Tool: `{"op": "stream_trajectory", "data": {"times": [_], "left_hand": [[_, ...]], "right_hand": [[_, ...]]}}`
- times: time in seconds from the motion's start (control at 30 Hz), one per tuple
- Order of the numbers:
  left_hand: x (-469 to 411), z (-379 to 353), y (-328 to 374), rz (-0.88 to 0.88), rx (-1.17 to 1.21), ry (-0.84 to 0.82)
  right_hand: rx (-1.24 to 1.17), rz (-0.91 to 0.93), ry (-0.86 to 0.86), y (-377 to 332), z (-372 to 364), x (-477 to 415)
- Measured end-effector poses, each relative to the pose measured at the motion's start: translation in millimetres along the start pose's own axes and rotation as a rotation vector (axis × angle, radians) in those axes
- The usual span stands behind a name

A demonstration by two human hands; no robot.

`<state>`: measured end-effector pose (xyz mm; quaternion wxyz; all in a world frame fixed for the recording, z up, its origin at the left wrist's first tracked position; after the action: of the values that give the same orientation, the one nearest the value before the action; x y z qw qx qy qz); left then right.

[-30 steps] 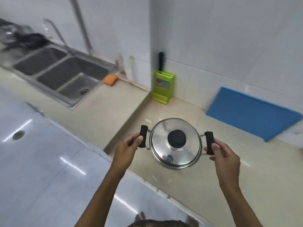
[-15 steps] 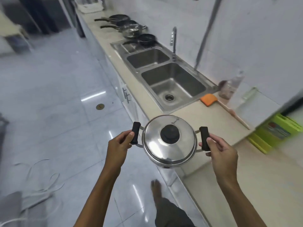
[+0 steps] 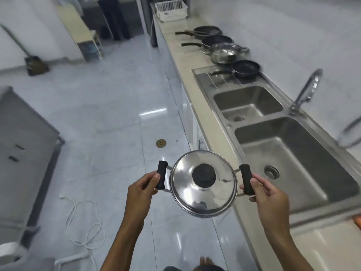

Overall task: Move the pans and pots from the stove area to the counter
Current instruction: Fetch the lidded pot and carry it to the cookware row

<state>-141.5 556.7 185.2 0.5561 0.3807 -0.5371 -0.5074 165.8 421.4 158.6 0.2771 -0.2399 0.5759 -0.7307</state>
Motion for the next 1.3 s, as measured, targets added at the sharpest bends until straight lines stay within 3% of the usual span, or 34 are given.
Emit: {"op": "stream_trajectory", "data": {"times": [0.23,0.6,0.83,1.3], "left_hand": [[-185.4,13.9,35.3,-0.023,0.043,0.053],[-523.4,1.6,120.4,-0.048,-0.008,-0.148],[-703.8,-52.1,156.3,-0.063,-0.055,-0.220],[-990.1,-183.7,205.8,0.012,-0.173,-0.187]], "right_hand": [[0.000,0.043,-0.011,-38.0,-133.8,-139.5],[-0.051,-0.057,0.247,-87.2,-317.9,-330.0],[-0.072,-0.102,0.300,-94.7,-394.7,-463.1],[0.028,-0.173,0.177,-98.0,-490.7,-768.3]]}}
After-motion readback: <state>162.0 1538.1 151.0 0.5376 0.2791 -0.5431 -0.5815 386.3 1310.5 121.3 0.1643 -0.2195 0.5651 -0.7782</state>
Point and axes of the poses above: each hand's wrist, its own x-axis away from the middle knuckle, its own z-axis out of the back of the hand, y = z × x, the point moved 3 cm from there along -x, towards the middle knuckle
